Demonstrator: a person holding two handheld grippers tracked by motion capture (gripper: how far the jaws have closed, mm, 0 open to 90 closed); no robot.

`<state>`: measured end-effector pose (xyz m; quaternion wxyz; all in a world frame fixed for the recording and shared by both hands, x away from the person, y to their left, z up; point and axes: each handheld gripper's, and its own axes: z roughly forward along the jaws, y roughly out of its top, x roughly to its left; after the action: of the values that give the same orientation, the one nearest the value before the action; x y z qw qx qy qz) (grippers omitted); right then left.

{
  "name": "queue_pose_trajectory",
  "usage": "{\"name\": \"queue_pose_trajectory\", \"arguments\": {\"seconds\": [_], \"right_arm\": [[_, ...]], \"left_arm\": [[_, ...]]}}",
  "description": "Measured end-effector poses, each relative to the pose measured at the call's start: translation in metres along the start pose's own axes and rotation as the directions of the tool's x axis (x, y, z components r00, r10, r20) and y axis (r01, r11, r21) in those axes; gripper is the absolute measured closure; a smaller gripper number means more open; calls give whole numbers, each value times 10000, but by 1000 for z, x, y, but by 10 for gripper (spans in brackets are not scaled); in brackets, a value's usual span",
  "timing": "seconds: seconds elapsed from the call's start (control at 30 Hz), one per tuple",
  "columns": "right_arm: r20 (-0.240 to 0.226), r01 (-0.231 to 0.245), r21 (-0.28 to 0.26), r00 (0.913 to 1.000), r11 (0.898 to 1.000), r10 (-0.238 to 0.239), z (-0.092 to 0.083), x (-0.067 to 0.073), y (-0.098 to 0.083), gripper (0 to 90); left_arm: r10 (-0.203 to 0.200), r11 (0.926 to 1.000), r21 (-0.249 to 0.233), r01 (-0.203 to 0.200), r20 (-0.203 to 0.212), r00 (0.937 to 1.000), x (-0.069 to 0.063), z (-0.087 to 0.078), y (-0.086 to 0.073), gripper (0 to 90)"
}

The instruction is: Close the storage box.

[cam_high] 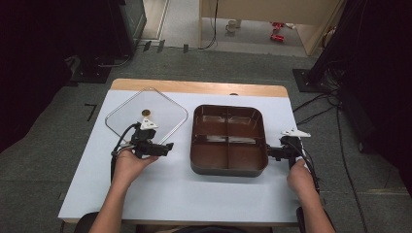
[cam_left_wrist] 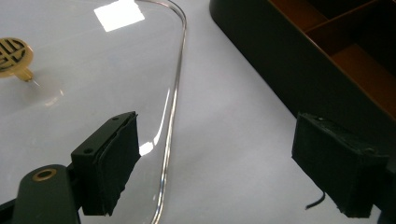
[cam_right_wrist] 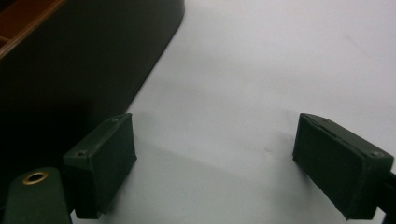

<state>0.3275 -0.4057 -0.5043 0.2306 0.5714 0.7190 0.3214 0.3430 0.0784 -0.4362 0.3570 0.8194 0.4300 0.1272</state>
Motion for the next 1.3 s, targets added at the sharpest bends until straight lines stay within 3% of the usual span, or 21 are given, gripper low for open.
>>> {"name": "queue_pose_trajectory", "arguments": {"seconds": [0.43,0.67,0.83,0.93,1.07,1.2,1.3], "right_arm": [[-7,-13,13,10000,10000,13,0,0,0,125],[-16,-19,13,10000,10000,19,0,0,0,125],[-16,-16,-2,10000,10000,16,0,0,0,125],[-18,-14,17,10000,10000,14,0,0,0,124],[-17,-24,14,10000,10000,24,0,0,0,125],[-18,-21,14,10000,10000,21,0,0,0,124],[-18,-23,15,10000,10000,23,0,0,0,124]], "left_arm": [[-200,9998,-83,198,-316,9993,30,4,15,152],[-340,9992,-212,335,-240,9991,45,9,24,160],[-191,9996,-200,190,-36,9998,53,12,32,161],[-234,9993,-288,230,-129,9996,60,13,35,208],[-294,9990,-342,286,-212,9993,69,18,37,212],[-90,9995,-310,82,-252,9996,75,23,42,223],[-185,9984,-531,171,-244,9995,81,26,44,230]]}}
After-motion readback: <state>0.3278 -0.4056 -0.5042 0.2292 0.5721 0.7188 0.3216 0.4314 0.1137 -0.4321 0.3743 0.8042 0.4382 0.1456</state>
